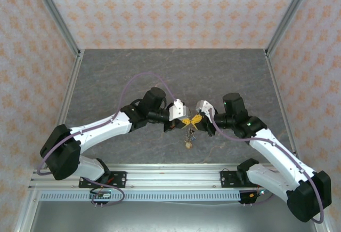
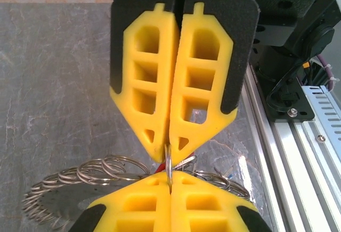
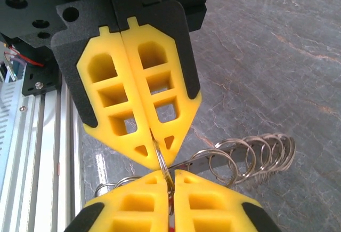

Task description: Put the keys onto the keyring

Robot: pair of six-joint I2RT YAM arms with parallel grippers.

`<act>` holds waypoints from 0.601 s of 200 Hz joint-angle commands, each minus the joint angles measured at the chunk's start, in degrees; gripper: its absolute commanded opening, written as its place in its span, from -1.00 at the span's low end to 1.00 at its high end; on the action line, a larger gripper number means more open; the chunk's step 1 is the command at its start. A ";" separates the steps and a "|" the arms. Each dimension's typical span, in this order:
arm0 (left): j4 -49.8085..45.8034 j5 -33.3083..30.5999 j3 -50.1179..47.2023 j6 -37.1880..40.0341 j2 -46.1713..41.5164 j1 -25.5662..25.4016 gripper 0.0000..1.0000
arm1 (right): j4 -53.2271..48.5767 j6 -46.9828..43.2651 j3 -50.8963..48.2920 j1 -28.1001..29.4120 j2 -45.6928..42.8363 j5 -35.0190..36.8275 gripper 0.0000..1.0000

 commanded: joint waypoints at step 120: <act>-4.34 -7.20 3.61 3.93 -1.43 -1.12 -0.58 | -16.55 -6.44 13.90 4.80 4.83 9.70 -1.00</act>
